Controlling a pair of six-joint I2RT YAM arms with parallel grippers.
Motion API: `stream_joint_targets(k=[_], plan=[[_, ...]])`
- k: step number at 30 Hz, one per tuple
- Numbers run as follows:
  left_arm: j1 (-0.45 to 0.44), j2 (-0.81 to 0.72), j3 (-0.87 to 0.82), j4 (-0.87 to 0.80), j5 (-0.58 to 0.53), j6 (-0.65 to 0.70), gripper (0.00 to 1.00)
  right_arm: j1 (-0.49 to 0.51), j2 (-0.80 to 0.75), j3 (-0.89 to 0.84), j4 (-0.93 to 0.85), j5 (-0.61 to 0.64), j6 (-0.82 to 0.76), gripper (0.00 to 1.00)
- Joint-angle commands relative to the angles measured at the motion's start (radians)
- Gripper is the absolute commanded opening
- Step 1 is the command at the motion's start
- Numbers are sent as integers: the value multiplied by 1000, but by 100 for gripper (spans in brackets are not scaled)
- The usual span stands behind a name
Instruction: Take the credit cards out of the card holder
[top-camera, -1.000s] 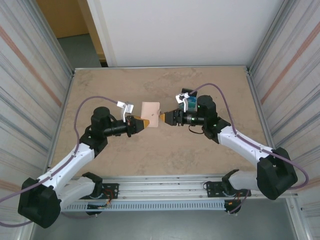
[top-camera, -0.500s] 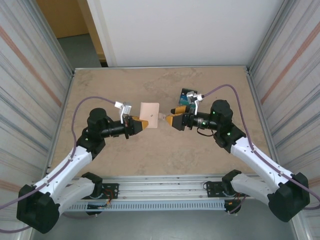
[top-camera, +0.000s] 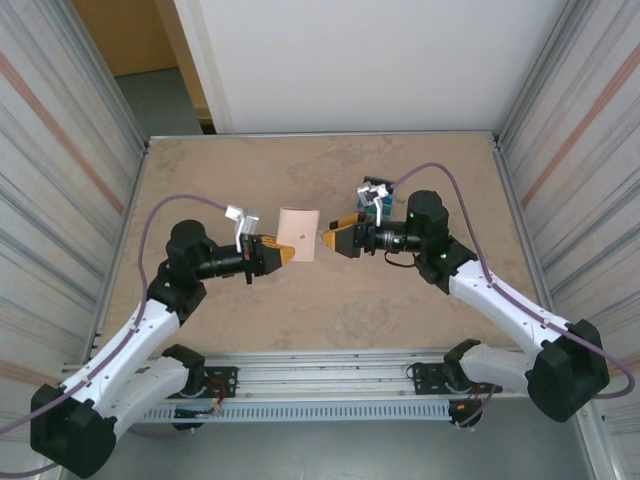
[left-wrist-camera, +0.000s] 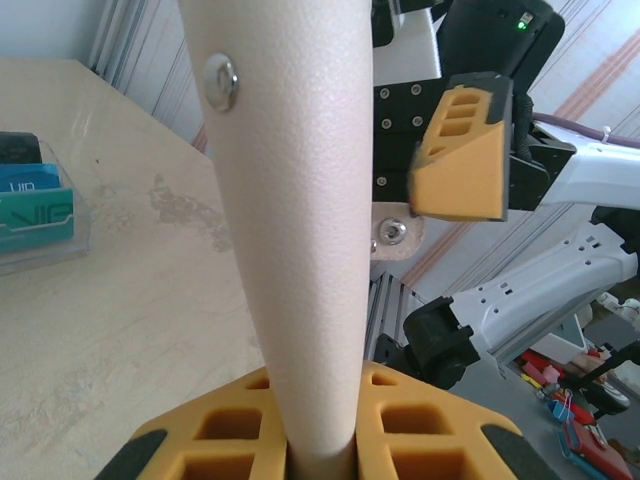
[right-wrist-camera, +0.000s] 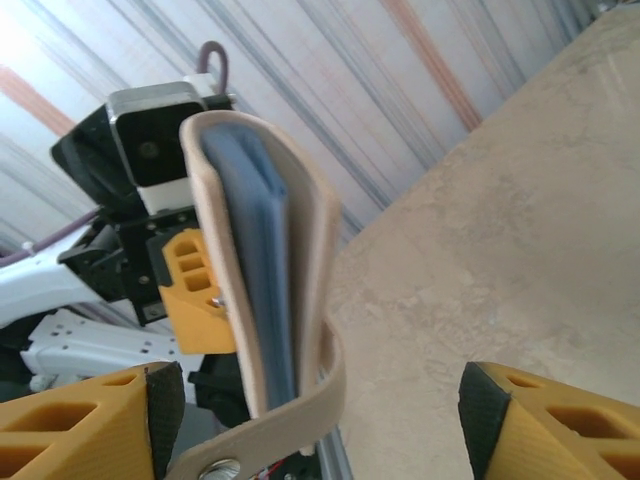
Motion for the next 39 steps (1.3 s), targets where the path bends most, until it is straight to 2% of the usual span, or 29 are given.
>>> stream_joint_targets(k=[1,5,9,21,28,39], plan=[[9,-31,-14,26,27,18,0,16,8,59,-3,-39,-41,71],[9,-38,-20,47,41,15,0,18,26,66,-9,-49,-54,65],[9,-46,-20,59,57,11,0,18,43,63,-8,-62,-63,52],[9,-51,-28,104,57,-17,0,39,82,55,20,-120,-65,41],[9,-42,-27,118,60,-23,0,47,98,60,19,-113,-68,27],[-15,-4,-27,130,61,-28,0,73,133,91,31,-125,-65,24]])
